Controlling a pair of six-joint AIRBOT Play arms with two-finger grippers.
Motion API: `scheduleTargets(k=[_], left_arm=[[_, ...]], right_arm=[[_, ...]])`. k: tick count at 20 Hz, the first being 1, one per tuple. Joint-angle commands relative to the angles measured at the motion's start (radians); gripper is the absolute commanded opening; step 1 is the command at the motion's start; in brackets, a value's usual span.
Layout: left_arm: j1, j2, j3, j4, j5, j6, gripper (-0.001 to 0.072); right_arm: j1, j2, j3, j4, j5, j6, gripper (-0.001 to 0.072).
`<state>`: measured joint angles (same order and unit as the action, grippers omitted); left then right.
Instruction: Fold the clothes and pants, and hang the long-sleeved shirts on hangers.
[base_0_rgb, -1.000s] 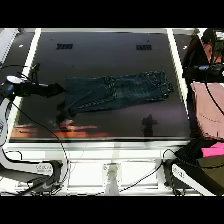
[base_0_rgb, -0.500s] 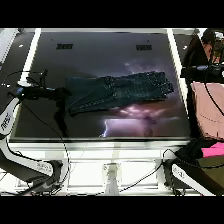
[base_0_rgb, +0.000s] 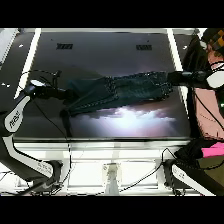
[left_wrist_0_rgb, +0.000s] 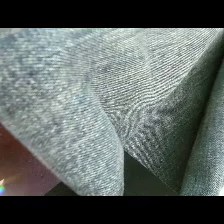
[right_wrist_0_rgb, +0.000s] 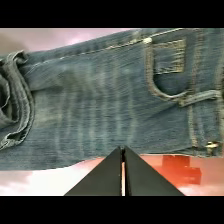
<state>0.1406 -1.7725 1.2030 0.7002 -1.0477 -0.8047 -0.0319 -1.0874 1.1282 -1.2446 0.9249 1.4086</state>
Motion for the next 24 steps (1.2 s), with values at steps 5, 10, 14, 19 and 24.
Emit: scheduleTargets(k=[5, 10, 14, 19, 24], left_arm=[[-0.019, 0.132, 0.259, -0.059, -0.215, -0.059, 0.0028], [-0.029, 0.326, 0.325, 0.006, -0.267, -0.165, 0.0028], [-0.03, 0.382, 0.326, 0.247, -0.258, -0.297, 0.0028], [-0.033, 0.378, 0.326, 0.31, -0.256, -0.403, 0.0029], [-0.033, 0.378, 0.326, 0.309, -0.256, -0.475, 0.003]], right_arm=[[0.157, -0.006, -0.029, 0.017, -0.181, -0.015, 0.0037], [0.208, -0.043, -0.029, 0.022, -0.236, -0.007, 0.0038], [0.228, -0.079, -0.029, 0.064, -0.248, -0.007, 0.0038], [0.238, -0.161, -0.03, 0.265, -0.39, 0.004, 0.0037], [0.382, -0.413, 0.082, 0.377, -0.416, 0.042, 0.0036]])
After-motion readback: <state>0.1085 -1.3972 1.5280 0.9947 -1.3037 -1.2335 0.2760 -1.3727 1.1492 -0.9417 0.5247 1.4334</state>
